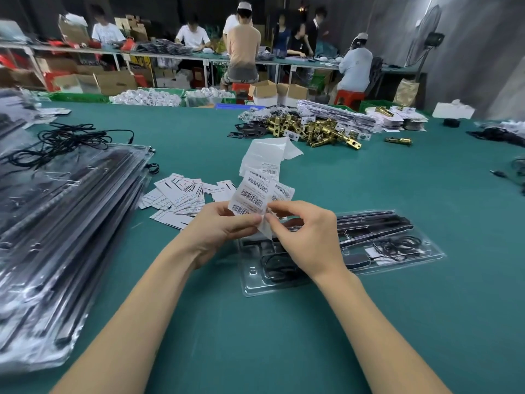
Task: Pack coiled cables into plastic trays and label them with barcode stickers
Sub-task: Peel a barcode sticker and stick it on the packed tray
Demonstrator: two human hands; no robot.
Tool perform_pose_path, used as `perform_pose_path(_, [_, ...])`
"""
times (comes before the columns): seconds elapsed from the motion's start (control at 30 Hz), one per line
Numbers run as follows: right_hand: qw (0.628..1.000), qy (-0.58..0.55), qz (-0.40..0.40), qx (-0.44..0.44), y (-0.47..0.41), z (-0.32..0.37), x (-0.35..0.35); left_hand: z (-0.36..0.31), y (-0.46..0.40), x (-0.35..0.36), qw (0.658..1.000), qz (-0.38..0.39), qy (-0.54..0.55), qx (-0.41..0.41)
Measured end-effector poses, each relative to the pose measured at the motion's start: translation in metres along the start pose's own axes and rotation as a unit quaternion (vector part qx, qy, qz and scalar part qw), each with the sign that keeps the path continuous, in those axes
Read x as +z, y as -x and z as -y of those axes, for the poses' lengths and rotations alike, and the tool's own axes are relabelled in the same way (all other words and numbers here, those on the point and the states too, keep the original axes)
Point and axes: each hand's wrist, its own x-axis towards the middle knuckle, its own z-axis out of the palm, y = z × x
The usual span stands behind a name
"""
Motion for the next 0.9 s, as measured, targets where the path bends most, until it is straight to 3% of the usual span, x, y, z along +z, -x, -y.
perform_pose_path(0.2, [0.998, -0.045, 0.005, 0.054, 0.0, 0.006, 0.0, 0.0, 0.001, 0.001, 1.0, 0.009, -0.001, 0.01])
perform_pose_path(0.5, [0.998, 0.034, 0.019, -0.041, -0.002, 0.008, -0.004, -0.002, 0.003, -0.003, 0.998, 0.035, -0.04, 0.018])
perform_pose_path(0.9, [0.99, 0.112, 0.064, -0.06, -0.007, 0.011, -0.008, -0.011, 0.004, -0.003, 0.989, 0.016, -0.142, 0.02])
